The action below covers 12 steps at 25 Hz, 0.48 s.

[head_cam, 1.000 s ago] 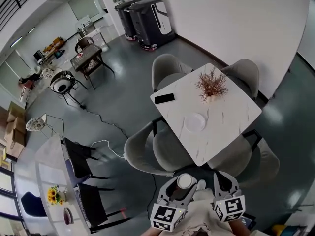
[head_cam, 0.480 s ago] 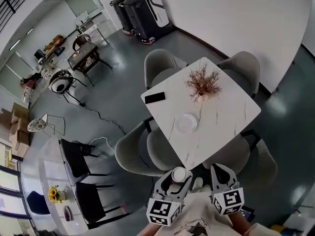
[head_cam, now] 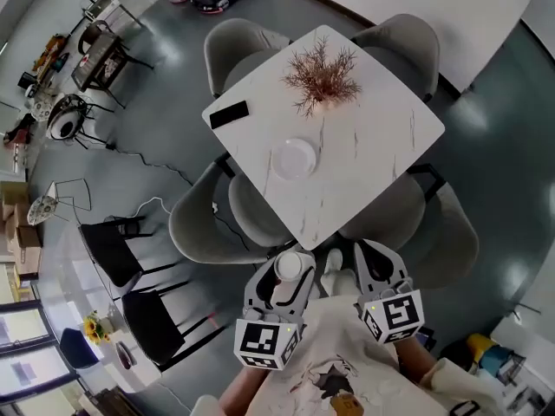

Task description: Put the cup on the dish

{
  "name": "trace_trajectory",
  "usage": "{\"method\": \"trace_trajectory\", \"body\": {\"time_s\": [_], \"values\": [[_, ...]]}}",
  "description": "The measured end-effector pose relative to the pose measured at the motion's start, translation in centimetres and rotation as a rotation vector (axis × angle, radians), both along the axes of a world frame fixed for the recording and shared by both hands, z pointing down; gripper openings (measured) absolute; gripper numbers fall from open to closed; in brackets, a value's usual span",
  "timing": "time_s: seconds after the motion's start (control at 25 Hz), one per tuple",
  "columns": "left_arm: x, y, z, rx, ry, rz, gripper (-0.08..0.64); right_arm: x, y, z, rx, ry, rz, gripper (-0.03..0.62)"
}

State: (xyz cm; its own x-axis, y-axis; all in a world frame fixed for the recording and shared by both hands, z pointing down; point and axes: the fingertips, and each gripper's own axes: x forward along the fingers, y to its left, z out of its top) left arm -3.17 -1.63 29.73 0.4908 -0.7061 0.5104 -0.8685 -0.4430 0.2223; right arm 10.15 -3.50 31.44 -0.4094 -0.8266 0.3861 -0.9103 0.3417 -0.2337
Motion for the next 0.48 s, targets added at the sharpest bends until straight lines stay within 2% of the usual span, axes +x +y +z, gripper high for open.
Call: {"method": "trace_trajectory", "body": {"time_s": [0.24,0.48], "values": [[-1.8,-2.0,3.4,-0.009,0.002,0.007,0.268,-0.4,-1.4,1.8,-0.043,0.03,0.004,0.005],[-4.5,-5.6,6.6,-0.008,-0.021,-0.019,0.267,-1.7,-3.7,2.6,-0.059,0.094,-0.079,0.005]]}}
